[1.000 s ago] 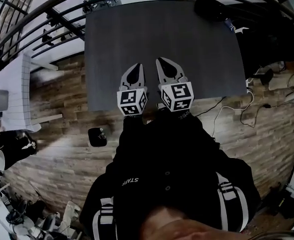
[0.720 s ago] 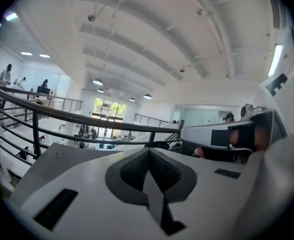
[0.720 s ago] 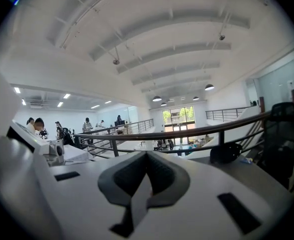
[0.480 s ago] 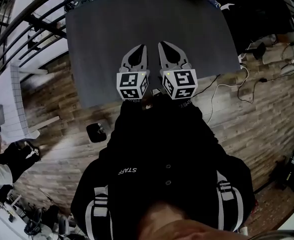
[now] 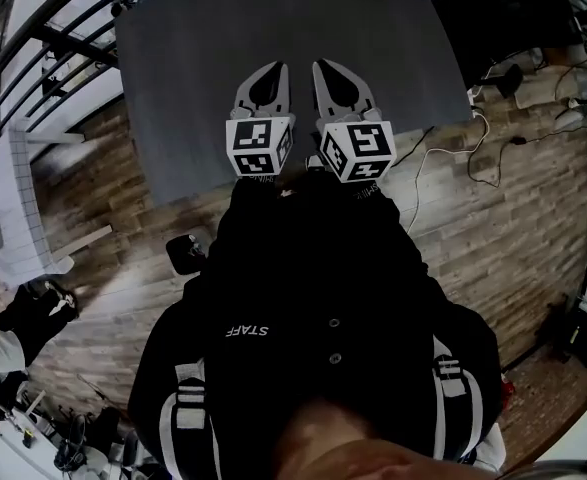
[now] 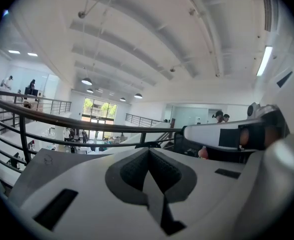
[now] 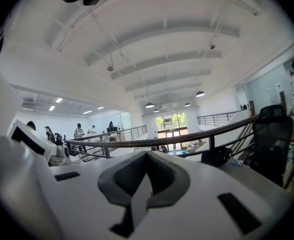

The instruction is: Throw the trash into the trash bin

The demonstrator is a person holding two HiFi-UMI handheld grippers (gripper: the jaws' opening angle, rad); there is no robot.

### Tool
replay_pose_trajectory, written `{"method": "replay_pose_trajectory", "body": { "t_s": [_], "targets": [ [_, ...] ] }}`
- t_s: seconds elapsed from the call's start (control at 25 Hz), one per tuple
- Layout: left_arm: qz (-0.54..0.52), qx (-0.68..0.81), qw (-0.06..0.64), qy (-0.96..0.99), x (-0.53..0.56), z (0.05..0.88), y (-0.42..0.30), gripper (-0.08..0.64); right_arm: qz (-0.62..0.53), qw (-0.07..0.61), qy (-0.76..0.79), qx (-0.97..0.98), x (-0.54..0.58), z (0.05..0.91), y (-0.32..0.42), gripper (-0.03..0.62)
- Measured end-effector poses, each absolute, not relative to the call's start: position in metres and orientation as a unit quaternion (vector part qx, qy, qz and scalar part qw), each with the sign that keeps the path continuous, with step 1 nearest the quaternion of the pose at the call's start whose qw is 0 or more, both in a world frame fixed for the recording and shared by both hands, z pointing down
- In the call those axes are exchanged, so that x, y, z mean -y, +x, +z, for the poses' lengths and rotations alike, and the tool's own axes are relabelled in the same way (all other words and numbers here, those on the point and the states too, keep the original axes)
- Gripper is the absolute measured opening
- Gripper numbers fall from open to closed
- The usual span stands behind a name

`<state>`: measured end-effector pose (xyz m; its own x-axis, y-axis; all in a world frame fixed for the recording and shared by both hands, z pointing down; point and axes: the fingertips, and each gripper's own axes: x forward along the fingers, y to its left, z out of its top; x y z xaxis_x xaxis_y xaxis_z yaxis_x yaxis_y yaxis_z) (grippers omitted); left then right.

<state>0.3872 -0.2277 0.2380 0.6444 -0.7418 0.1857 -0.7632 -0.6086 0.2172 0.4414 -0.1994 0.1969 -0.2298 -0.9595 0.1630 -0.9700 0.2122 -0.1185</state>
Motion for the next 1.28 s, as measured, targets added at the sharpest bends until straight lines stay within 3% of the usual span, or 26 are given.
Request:
{"method": "replay_pose_trajectory", "body": {
  "t_s": [1.28],
  "targets": [
    [0.054,0.461,0.1,0.88,0.259,0.229,0.358,0.0,0.083,0.027,0.593,0.8,0.237,0.202,0.42,0.015]
  ]
}}
